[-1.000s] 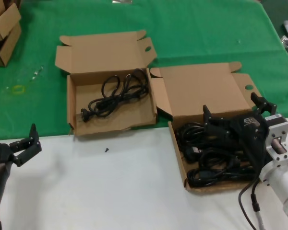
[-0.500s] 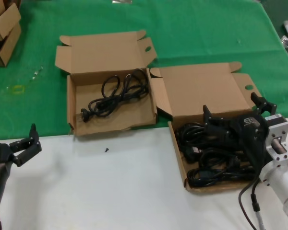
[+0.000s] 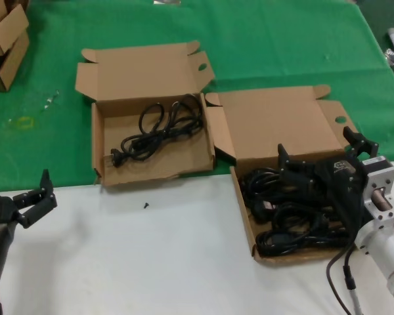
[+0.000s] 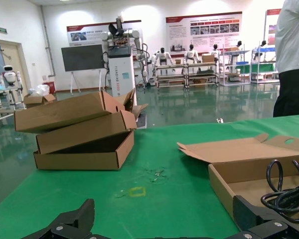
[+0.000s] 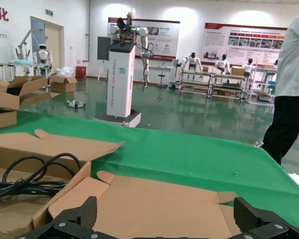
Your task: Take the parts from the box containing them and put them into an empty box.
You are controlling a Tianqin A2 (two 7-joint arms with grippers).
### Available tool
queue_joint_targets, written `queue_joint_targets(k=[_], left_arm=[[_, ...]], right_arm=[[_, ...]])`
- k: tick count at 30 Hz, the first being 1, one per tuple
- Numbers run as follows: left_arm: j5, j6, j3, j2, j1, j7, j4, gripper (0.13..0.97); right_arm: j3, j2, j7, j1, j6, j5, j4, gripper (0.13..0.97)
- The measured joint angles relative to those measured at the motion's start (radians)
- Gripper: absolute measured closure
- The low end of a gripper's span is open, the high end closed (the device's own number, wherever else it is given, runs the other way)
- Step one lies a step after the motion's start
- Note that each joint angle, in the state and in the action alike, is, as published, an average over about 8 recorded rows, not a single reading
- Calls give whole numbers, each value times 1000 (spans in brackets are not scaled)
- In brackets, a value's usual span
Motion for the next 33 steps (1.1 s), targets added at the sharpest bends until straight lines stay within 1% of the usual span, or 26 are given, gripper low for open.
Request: queue_joint_targets(k=[33], left_arm=[[0,0,0,0,0,0,0,132]], right_arm=[[0,0,0,0,0,0,0,129]])
